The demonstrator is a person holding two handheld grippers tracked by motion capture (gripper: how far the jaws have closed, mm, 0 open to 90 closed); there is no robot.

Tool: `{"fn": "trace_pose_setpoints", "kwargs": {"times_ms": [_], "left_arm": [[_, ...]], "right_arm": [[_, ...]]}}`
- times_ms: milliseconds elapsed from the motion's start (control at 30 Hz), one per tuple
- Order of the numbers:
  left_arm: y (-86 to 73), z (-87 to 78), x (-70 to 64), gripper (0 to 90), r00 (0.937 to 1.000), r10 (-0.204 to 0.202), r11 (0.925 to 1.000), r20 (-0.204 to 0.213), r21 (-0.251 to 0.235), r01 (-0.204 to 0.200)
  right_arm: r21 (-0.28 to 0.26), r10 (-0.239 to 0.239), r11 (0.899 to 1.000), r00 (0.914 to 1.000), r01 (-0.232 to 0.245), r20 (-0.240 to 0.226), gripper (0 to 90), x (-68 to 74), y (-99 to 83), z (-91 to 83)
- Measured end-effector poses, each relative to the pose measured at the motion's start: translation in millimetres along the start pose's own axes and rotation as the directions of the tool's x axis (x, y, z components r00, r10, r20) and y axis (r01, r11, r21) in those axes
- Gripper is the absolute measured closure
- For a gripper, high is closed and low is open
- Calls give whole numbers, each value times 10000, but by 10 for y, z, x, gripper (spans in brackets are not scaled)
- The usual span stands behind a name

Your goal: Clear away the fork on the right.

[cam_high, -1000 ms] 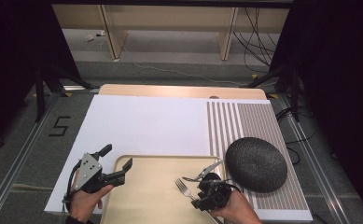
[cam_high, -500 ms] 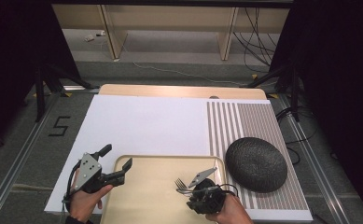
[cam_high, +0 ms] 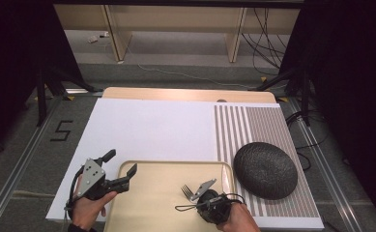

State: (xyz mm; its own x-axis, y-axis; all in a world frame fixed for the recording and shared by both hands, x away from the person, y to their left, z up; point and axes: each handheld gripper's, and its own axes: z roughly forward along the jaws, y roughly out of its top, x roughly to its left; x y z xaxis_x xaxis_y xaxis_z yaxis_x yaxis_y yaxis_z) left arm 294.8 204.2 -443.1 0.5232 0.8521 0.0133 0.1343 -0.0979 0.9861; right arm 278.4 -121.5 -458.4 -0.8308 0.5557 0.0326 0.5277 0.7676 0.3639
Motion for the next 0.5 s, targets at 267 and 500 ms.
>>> {"fn": "trace_pose_setpoints", "kwargs": {"times_ms": [267, 500], "left_arm": [[1, -1, -2, 160, 10000, -1, 10000, 1, -6, 1], [0, 0, -1, 160, 10000, 8, 10000, -6, 14, -8]], "right_arm": [[100, 104, 9999, 9995, -107, 285, 900, -33, -11, 1], [225, 386, 9990, 9981, -397, 485, 900, -92, -40, -21]]}}
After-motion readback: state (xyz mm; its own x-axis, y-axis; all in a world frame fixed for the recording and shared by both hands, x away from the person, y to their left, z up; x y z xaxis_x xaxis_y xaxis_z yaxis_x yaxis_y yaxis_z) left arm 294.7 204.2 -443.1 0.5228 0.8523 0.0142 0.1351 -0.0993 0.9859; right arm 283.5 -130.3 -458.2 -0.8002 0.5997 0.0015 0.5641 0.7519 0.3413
